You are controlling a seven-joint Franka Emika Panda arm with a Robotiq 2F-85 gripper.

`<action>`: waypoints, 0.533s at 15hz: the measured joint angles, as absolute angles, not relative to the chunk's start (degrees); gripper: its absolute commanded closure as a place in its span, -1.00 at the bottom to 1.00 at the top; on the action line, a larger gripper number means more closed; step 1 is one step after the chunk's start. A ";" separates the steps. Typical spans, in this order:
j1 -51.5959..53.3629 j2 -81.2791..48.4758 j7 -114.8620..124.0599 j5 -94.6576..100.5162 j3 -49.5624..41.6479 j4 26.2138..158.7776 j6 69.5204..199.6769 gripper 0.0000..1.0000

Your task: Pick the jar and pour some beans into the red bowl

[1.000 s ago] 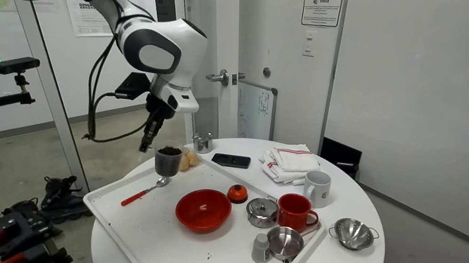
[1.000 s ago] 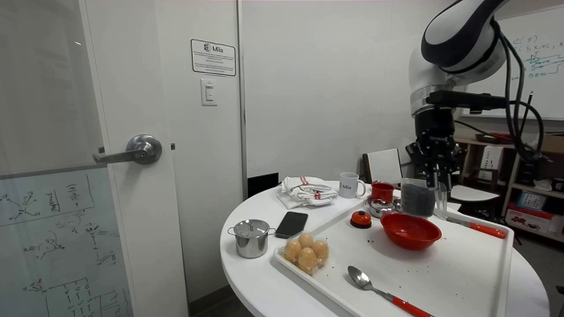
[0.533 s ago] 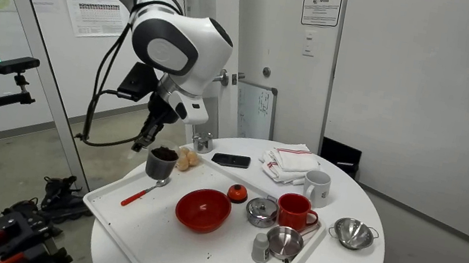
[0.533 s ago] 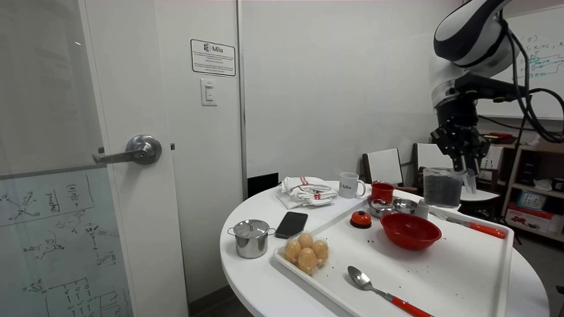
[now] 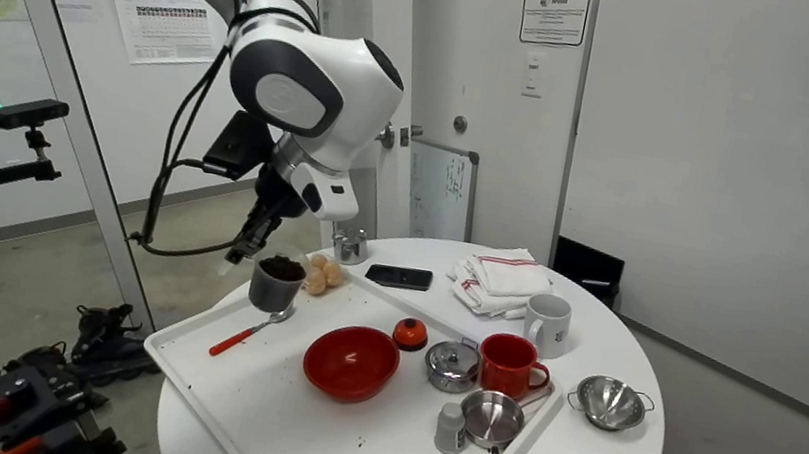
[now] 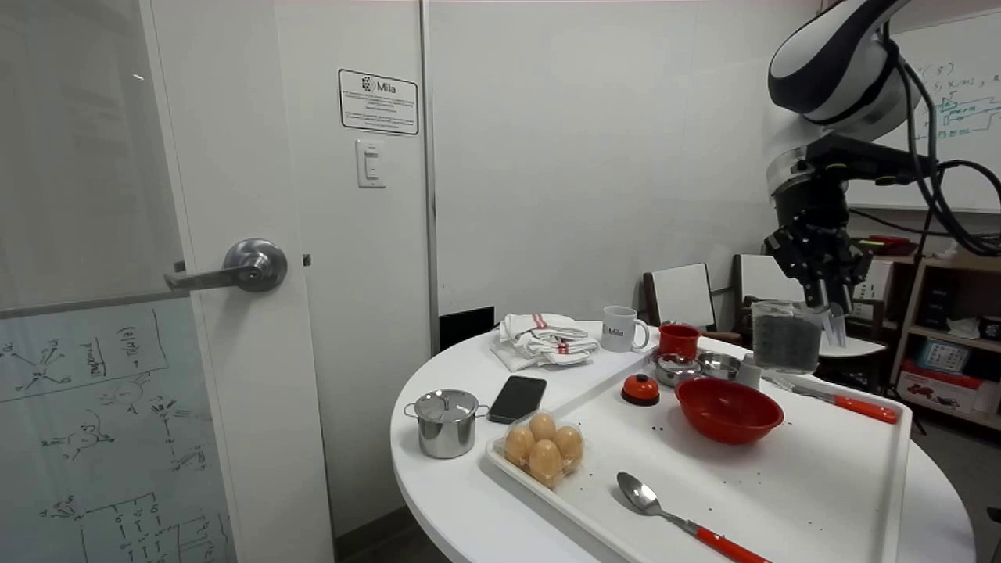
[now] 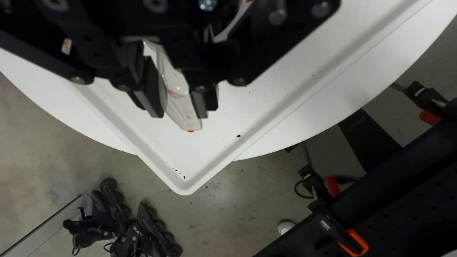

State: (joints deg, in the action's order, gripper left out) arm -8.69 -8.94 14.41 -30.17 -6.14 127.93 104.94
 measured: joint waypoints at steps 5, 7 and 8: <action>-8.75 -14.28 18.76 -37.22 -6.51 126.12 107.16 0.83; -8.78 -16.76 20.41 -40.26 -6.77 124.90 108.20 0.83; -8.84 -18.03 21.03 -41.76 -6.95 124.08 108.24 0.83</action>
